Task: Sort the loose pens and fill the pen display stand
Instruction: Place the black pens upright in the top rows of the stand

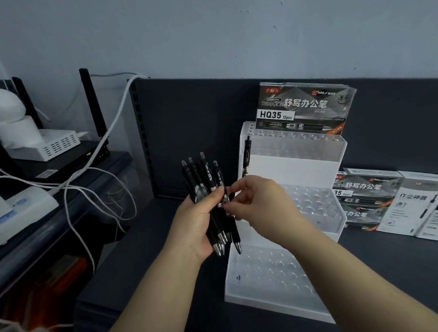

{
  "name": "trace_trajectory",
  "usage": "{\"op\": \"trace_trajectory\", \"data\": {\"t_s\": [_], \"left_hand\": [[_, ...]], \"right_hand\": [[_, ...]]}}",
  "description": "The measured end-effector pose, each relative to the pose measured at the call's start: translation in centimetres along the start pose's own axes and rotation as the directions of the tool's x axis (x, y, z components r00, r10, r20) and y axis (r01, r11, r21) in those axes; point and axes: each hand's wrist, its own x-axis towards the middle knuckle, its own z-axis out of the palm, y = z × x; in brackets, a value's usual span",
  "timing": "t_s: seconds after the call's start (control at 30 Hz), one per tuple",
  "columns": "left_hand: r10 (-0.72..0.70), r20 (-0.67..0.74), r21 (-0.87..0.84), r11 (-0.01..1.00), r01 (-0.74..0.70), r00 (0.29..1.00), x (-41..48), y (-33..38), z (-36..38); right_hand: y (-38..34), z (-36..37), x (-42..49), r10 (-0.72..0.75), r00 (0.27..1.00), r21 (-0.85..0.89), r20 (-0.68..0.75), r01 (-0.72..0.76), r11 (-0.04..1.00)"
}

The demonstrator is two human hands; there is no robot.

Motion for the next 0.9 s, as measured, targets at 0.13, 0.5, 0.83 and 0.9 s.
{"op": "trace_trajectory", "data": {"t_s": [0.13,0.5,0.83,0.9], "left_hand": [[0.019,0.004,-0.016,1.0,-0.019,1.0,0.0,0.0,0.5],[-0.046,-0.094,-0.052,0.998,0.041,0.994,0.5,0.4,-0.4],[-0.062,-0.127,-0.034,0.998,0.058,0.99,0.7,0.6,-0.4],[-0.061,-0.114,-0.028,0.998,0.058,0.992,0.6,0.6,-0.4]], "right_hand": [[-0.4,-0.6,0.2,0.01,1.0,0.028,0.006,-0.01,1.0],[0.7,-4.7,4.6,0.012,0.917,0.109,-0.398,0.034,0.993],[1.7,-3.1,4.8,-0.029,0.927,-0.098,-0.374,-0.008,0.995],[2.2,-2.7,4.6,-0.003,0.94,-0.161,-0.342,-0.055,0.985]]}}
